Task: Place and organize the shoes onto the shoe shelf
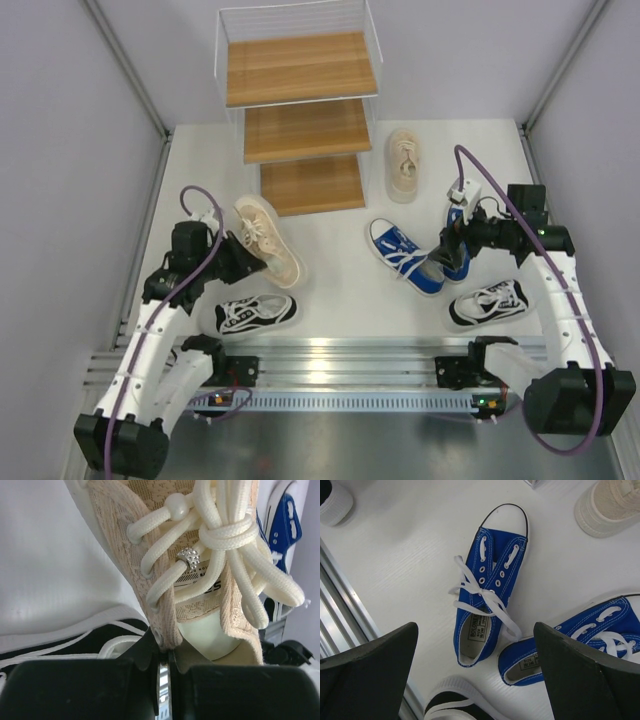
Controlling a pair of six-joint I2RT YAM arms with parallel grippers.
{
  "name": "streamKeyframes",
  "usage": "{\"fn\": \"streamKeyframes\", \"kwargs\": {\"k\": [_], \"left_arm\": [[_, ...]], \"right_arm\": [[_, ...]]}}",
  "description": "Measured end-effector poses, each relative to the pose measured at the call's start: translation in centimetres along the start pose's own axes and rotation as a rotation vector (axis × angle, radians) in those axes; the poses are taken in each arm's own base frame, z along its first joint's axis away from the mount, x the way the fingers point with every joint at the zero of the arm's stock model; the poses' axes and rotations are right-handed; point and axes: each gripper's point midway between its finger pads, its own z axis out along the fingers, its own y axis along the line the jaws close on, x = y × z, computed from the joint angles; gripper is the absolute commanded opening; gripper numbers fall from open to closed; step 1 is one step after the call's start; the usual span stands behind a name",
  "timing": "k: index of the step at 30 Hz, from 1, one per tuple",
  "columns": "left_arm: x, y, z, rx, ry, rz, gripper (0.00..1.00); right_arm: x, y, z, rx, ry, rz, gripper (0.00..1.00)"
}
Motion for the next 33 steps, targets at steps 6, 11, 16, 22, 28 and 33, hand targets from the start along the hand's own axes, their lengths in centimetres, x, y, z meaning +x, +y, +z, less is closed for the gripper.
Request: {"fn": "streamKeyframes", "kwargs": {"k": [6,11,16,22,28,33], "left_arm": [[2.0,-1.0,1.6,0.019,0.147,0.042,0.00],[3.5,-2.9,4.3,-0.004,0.244,0.191,0.00],[2.5,-3.0,6.9,-0.056,0.223,0.300,0.00],[-0.9,-2.6,10.6,-0.131,0.149,0.393,0.00],[-3.8,-2.8,14.4,-0.171,0.095,0.488,0.00],[-5.9,-2.4,16.1,-0.224,0.034,0.545,0.00]], "right_arm": [[-0.3,-0.3,0.0,0.007,-0.011,-0.012,0.99],[-0.4,-0.4,0.1,0.010,-0.016,-0.017,0.99],[-0.5,-0.5,0.1,0.013,-0.020,-0.020,0.99],[-0.6,-0.5,0.0,0.016,-0.021,-0.021,0.99],[-0.6,-0.6,0.0,0.019,-0.022,-0.020,0.99],[-0.6,-0.6,0.0,0.019,-0.022,-0.021,1.00]]}}
